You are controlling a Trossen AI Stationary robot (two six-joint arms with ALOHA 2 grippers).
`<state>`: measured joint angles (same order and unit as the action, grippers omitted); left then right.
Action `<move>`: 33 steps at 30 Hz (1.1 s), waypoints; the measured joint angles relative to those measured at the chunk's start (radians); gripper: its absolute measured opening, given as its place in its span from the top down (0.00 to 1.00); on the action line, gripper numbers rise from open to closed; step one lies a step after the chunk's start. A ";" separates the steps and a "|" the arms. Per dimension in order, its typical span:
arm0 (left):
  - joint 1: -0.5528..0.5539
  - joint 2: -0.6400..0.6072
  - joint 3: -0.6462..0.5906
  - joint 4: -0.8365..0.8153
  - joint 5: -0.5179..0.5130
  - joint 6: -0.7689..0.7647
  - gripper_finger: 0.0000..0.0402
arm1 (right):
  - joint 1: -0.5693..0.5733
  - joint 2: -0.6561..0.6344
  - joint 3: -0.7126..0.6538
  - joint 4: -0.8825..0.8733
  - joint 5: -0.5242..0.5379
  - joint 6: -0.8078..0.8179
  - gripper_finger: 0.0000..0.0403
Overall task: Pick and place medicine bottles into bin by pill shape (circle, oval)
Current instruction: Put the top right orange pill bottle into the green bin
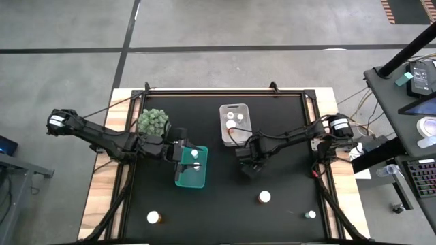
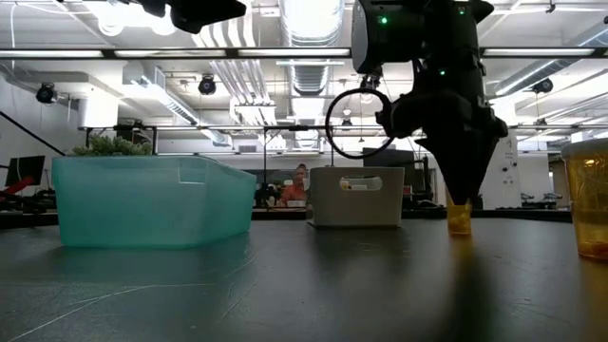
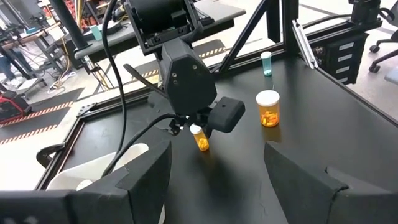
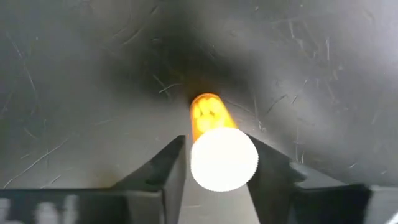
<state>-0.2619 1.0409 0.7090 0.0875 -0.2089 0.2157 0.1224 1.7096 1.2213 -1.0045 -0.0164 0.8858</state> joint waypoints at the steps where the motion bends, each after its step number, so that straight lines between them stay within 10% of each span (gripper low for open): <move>1: 0.000 0.000 0.000 0.000 0.000 0.000 0.40 | -0.001 0.000 0.000 0.000 0.005 -0.006 0.68; 16: -0.046 0.031 -0.001 0.007 -0.010 -0.234 0.40 | -0.017 -0.056 0.068 0.018 0.018 -0.295 0.70; 33: -0.108 0.064 0.001 -0.094 -0.014 -0.505 0.40 | -0.007 -0.140 0.077 0.472 0.028 -0.729 0.73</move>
<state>-0.3700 1.1045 0.7098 -0.0063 -0.2226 -0.2888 0.1154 1.5692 1.2987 -0.5325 0.0120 0.1570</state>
